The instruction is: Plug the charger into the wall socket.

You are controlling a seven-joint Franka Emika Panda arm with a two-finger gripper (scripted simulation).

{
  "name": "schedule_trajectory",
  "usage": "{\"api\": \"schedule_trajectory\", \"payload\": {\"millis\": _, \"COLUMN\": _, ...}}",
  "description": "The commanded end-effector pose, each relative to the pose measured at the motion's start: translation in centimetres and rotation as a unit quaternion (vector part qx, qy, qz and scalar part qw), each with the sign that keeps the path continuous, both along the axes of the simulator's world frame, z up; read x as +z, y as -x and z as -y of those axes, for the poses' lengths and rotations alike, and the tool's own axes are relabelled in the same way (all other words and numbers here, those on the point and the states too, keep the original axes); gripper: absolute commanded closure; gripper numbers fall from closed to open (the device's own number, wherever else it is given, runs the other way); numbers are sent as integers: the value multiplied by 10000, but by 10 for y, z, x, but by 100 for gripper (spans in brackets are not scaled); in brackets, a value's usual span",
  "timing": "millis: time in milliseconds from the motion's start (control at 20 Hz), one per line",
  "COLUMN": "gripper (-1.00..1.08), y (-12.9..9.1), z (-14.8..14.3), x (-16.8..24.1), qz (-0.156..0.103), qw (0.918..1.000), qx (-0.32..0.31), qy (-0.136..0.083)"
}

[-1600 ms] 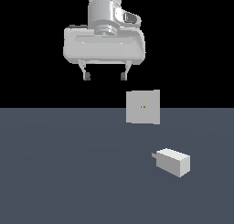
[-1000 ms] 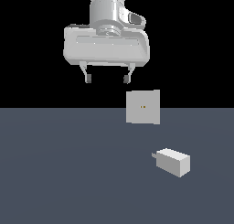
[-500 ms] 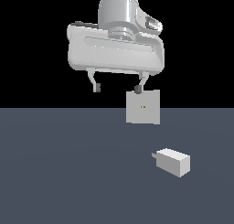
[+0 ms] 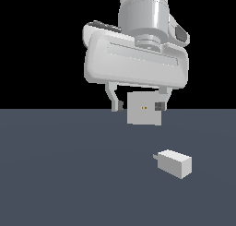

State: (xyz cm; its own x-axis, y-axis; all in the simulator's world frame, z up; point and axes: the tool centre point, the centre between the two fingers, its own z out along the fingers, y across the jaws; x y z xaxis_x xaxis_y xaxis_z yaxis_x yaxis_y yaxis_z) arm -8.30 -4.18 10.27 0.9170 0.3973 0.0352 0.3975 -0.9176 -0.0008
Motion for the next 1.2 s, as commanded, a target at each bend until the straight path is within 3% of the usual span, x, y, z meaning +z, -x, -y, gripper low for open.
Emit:
{"api": "schedule_trajectory", "payload": {"millis": 0, "gripper": -92, "y": 7, "z": 10, "x": -9, "qz": 20, "qw": 9998, "qx": 207, "qy": -7}}
{"api": "schedule_trajectory", "payload": {"millis": 550, "gripper": -92, "y": 24, "z": 41, "x": -35, "qz": 69, "qw": 9968, "qx": 795, "qy": -31}}
{"api": "schedule_trajectory", "payload": {"millis": 1150, "gripper": -92, "y": 27, "z": 48, "x": -43, "qz": 75, "qw": 9959, "qx": 902, "qy": -37}}
